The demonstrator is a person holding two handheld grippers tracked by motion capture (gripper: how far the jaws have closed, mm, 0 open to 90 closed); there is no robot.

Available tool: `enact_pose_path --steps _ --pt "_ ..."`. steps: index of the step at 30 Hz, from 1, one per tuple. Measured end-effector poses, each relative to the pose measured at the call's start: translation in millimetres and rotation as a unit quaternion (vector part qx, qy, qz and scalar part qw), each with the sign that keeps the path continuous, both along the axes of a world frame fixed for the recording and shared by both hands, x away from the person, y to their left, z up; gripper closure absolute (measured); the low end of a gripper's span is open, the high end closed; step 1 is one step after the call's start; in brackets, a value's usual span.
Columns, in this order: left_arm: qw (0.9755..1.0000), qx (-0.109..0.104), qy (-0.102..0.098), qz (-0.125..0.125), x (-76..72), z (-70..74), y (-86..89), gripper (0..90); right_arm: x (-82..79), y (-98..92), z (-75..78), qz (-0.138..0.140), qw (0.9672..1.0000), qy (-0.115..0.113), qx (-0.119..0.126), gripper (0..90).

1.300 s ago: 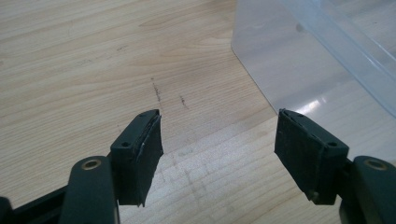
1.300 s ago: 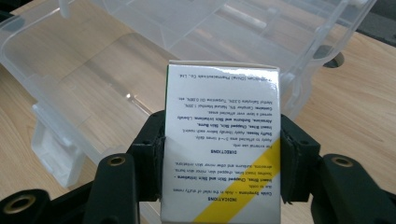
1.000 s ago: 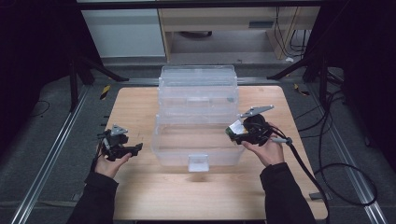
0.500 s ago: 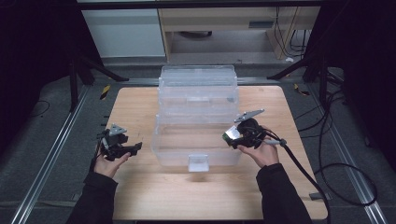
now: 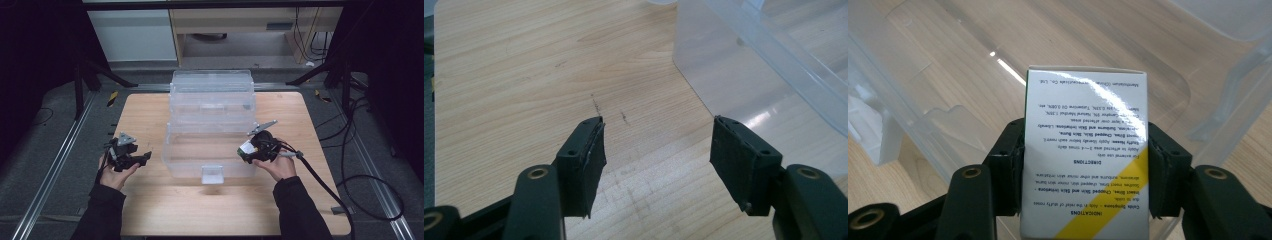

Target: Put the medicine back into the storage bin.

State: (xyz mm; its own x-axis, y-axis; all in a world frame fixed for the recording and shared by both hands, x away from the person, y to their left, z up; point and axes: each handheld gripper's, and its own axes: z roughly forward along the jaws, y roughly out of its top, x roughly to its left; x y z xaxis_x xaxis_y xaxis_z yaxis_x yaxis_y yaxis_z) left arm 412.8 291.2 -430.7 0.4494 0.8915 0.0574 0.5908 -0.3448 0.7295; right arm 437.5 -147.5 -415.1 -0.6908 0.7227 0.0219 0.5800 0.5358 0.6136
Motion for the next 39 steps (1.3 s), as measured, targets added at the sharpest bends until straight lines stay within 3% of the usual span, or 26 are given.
enact_pose_path --steps 5,11,16,19,21,26,30,39 --pt "1.0 -0.006 -0.003 0.005 -1.1 3.8 0.2 37.1 -0.3 0.5 -0.8 0.004 1.0 -0.001 -0.004 43.3" --pt "0.9998 -0.018 -0.007 -0.006 -3.6 12.7 -1.2 37.4 -3.1 -3.6 6.8 -0.005 0.9998 -0.018 0.013 39.9" --pt "0.9993 -0.02 -0.017 -0.027 -7.8 24.8 -8.4 38.0 -11.1 -14.1 21.7 -0.015 0.9975 -0.057 0.039 35.2" --pt "0.9985 -0.022 -0.019 -0.046 -9.4 31.9 -13.7 38.3 -16.7 -25.0 32.3 -0.032 0.9942 -0.086 0.055 31.8" --pt "0.9977 -0.025 -0.022 -0.059 -10.4 36.4 -18.5 38.7 -18.8 -33.5 35.9 -0.044 0.9926 -0.094 0.063 29.9" --pt "0.9938 -0.027 -0.024 -0.105 -10.3 48.5 -34.1 38.9 -21.8 -55.9 35.1 -0.075 0.9888 -0.106 0.074 26.4" --pt "0.99 -0.026 -0.022 -0.137 -9.3 55.3 -46.3 40.5 -23.9 -71.5 29.1 -0.096 0.987 -0.1 0.082 23.7" --pt "0.9821 -0.015 -0.015 -0.187 -3.2 64.8 -74.3 40.9 -27.4 -97.9 12.8 -0.128 0.9843 -0.093 0.078 22.4"
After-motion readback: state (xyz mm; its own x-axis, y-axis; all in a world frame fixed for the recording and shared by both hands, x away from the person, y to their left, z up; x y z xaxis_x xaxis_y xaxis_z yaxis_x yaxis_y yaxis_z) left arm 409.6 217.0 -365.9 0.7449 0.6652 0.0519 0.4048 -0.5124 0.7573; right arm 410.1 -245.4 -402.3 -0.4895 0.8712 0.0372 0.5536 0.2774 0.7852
